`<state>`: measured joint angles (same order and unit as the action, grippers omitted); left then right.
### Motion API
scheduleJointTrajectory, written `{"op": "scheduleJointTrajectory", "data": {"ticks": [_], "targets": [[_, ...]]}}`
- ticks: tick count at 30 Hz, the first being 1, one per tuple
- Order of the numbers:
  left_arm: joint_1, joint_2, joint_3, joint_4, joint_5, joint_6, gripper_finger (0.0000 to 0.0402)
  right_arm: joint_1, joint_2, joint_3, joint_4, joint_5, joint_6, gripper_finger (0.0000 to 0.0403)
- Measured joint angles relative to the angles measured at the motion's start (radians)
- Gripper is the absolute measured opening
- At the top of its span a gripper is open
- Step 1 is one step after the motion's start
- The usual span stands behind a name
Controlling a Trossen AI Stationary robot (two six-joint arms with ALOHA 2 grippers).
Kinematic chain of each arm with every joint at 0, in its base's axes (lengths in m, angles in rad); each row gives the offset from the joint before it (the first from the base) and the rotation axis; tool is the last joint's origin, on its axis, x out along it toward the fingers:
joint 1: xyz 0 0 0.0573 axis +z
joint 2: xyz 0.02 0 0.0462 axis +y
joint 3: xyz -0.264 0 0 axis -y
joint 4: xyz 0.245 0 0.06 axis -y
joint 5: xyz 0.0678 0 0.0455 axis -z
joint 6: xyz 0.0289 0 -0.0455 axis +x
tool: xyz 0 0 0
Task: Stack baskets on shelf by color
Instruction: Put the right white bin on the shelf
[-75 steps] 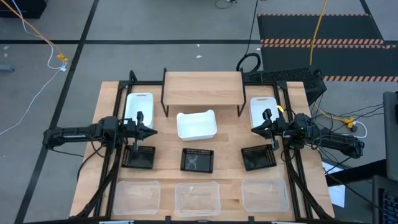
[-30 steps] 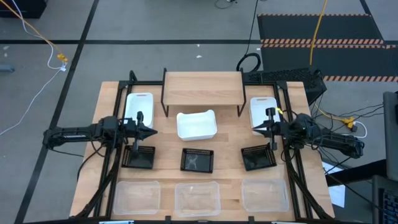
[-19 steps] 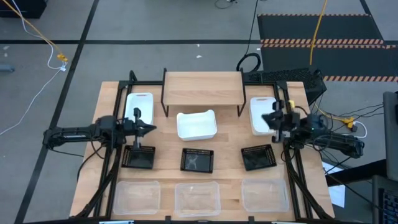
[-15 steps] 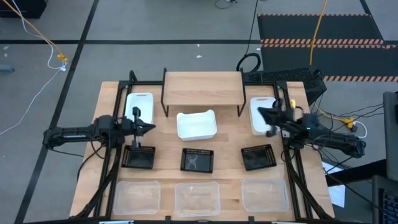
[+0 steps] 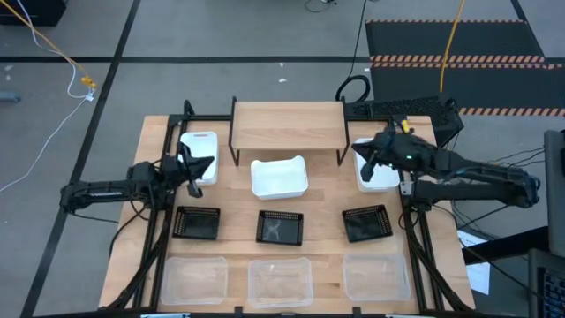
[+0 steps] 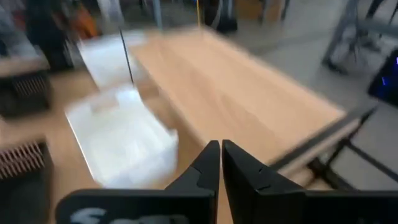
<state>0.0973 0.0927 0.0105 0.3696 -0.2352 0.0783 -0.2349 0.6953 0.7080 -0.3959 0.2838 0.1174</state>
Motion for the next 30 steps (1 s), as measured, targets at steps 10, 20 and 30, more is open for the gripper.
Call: {"op": "scheduleJointTrajectory", "data": {"ticks": [10,20,30], "targets": [[0.001,0.076,0.000,-0.038,-0.066,0.001,0.0010,0.004,0.091,0.007,-0.235,-0.229,0.052,0.0011],[-0.004,0.210,0.000,-0.006,0.017,-0.155,0.0010,0.008,0.069,0.018,-0.434,-0.231,0.025,0.0011],[-0.063,0.416,0.000,0.073,0.034,-0.232,0.0011,0.059,0.082,0.018,-0.490,-0.236,0.072,0.0044]]}}
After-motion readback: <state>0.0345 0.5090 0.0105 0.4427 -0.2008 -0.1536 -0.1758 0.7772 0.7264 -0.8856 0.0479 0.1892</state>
